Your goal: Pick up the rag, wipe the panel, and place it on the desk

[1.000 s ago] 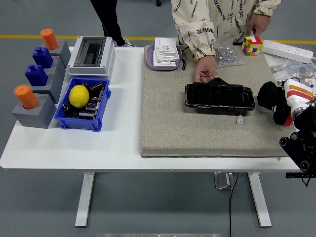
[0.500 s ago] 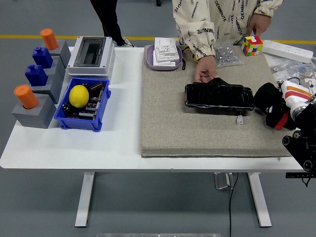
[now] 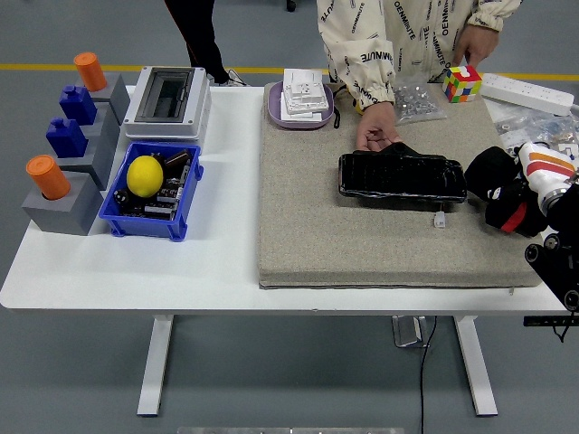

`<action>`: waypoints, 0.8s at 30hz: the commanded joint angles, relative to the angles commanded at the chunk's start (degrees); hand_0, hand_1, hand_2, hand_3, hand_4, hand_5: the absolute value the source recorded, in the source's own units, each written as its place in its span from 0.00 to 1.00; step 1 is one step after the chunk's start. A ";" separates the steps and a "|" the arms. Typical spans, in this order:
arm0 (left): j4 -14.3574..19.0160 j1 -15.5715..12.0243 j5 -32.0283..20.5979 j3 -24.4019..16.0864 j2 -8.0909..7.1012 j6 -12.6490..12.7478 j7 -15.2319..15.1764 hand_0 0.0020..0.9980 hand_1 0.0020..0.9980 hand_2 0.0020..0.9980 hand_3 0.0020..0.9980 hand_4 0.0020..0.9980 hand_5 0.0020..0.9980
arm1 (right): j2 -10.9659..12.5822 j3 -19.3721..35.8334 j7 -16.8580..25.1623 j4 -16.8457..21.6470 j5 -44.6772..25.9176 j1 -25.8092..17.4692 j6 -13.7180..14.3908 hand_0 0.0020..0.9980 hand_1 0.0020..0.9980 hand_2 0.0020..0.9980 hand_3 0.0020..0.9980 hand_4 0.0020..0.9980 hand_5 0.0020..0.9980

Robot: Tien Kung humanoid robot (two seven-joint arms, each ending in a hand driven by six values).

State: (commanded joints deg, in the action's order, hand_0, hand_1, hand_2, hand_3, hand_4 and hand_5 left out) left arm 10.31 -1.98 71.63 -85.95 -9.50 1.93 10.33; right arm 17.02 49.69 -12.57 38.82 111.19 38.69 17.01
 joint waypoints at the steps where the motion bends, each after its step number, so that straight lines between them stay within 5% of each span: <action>1: 0.00 0.02 0.00 -0.02 0.00 0.01 0.00 0.64 0.69 0.73 0.56 0.60 0.47 | 0.13 -0.02 0.09 0.09 0.04 0.04 -0.25 0.44 0.47 0.53 0.49 0.98 0.28; 24: 0.00 0.22 0.18 -0.43 0.00 0.02 -0.02 0.64 0.69 0.73 0.56 0.60 0.47 | 2.08 0.20 0.16 2.29 0.83 0.92 -4.73 0.53 0.54 0.60 0.53 1.00 0.35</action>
State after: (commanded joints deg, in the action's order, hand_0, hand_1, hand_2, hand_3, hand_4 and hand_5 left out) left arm 10.31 -1.76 71.81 -86.38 -9.50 1.94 10.31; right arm 19.09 49.89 -12.41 41.11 112.02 39.61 12.27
